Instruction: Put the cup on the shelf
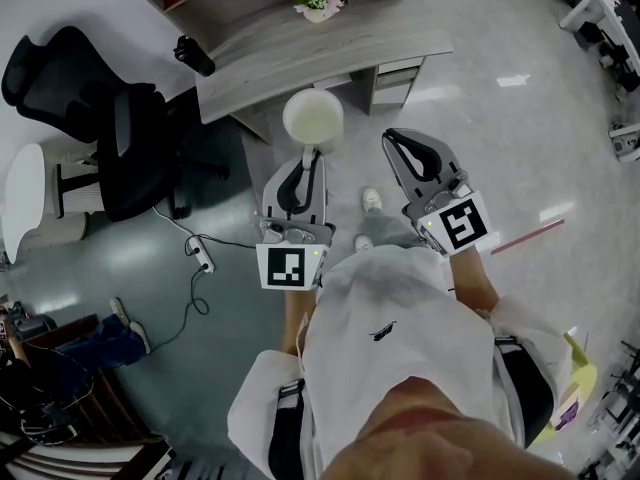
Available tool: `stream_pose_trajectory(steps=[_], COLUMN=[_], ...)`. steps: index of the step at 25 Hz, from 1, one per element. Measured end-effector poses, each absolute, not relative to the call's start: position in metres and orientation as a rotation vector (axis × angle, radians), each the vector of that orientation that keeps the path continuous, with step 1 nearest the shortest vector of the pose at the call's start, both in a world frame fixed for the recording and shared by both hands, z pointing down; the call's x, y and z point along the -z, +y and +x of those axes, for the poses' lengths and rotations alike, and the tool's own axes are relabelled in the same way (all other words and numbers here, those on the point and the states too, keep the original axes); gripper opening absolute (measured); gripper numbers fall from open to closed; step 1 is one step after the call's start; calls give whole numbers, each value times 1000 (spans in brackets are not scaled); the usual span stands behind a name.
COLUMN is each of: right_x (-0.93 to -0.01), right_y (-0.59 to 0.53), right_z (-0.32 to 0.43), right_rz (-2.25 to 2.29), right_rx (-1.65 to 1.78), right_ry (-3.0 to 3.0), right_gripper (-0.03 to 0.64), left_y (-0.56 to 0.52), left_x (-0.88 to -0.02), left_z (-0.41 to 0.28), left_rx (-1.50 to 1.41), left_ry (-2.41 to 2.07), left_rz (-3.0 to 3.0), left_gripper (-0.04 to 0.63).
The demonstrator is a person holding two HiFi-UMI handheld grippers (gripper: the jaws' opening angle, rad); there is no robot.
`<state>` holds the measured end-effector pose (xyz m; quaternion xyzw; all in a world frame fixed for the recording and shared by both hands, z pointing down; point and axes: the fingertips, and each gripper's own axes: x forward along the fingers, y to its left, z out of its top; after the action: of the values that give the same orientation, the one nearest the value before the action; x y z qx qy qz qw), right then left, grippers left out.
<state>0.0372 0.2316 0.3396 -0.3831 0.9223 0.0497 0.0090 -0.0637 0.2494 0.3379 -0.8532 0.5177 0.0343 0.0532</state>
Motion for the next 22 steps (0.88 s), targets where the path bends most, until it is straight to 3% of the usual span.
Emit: stream_pose_trajectory(steps=[22], right_x=[-342], right_y=[120], right_z=[49], right_rz=[-1101], right_rx=[-129], right_ry=[2924], right_gripper=[37], left_y=[145], left_x=[-342], left_z=[-55], left_rx=[-33], left_ry=[1649], left_rz=[-2519], left_gripper=[49])
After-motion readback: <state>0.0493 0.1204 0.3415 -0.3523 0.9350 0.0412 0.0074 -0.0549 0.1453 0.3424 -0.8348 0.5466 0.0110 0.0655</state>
